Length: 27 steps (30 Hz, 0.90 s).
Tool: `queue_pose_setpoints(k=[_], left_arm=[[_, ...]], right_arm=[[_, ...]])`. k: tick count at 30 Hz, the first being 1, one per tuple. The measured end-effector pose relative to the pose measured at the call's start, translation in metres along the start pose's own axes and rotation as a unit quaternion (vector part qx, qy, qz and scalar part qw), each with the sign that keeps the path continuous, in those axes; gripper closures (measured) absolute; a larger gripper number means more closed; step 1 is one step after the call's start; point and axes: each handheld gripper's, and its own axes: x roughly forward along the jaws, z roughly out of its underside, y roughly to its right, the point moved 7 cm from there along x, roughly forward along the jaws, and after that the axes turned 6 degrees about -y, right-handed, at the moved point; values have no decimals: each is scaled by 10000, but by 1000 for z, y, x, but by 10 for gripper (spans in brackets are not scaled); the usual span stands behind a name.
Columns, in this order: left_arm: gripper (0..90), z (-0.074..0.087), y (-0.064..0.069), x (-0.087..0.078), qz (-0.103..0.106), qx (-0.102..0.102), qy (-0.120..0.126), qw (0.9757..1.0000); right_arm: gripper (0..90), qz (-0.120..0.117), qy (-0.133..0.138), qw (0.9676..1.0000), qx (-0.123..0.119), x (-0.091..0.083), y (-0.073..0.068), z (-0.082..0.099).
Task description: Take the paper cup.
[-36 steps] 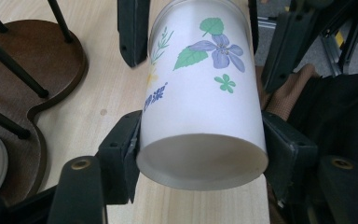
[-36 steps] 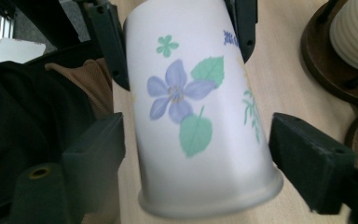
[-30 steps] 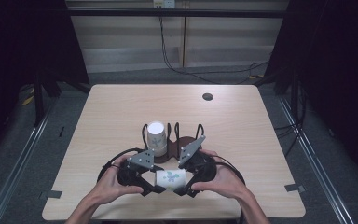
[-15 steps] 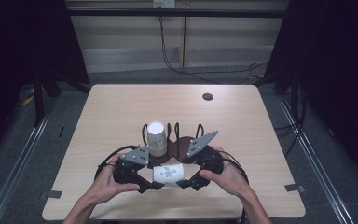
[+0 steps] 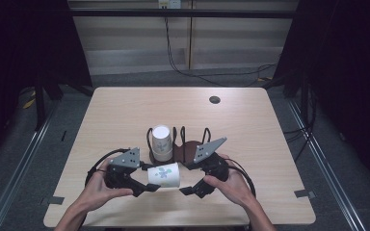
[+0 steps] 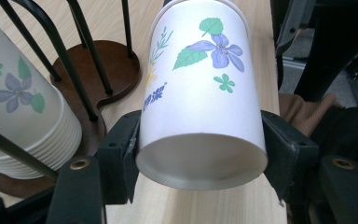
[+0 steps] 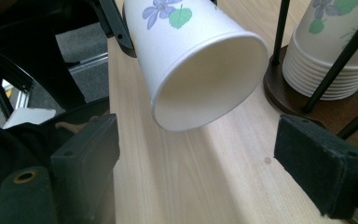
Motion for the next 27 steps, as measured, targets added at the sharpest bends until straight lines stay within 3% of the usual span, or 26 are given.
queue_pose_setpoints(k=[13,27], left_arm=[[363,-2,5,2,66,-52,483,9988],[363,-8,5,-2,33,-104,782,9969]], right_arm=[[136,-43,396,9991,125,-7,3,1],[135,-259,1060,9934,366,-11,3,-3]])
